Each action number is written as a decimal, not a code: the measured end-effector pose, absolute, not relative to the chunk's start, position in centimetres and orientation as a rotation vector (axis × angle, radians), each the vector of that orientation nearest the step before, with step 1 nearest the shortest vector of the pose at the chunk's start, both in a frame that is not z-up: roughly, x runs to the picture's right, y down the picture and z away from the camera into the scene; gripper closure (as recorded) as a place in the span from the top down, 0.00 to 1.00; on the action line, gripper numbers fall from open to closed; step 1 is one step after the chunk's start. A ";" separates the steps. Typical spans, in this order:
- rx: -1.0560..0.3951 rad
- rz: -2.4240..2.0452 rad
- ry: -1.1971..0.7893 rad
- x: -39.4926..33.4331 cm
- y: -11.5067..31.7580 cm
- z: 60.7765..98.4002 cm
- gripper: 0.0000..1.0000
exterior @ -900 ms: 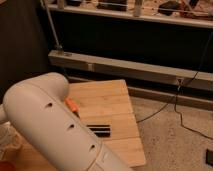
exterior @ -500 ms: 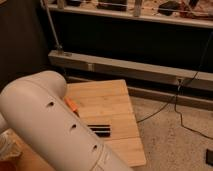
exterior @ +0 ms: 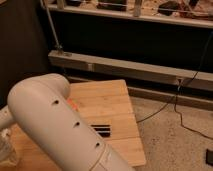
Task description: Push the ceramic bowl across the table
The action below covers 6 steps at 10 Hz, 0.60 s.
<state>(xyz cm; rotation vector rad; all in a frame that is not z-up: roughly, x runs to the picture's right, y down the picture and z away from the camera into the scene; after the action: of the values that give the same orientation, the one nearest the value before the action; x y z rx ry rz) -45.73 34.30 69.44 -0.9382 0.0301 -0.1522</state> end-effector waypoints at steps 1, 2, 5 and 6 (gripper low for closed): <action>-0.953 -0.144 0.034 -45.8 33.9 69.7 0.00; -0.958 -0.113 0.046 -45.9 32.8 70.5 0.00; -0.954 0.007 0.072 -46.1 28.9 72.7 0.00; -0.953 0.029 0.073 -46.2 28.3 73.0 0.00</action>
<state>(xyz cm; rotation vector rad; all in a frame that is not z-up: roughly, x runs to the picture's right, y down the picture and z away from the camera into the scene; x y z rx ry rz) -46.16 28.26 72.97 -0.9526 0.0734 0.0289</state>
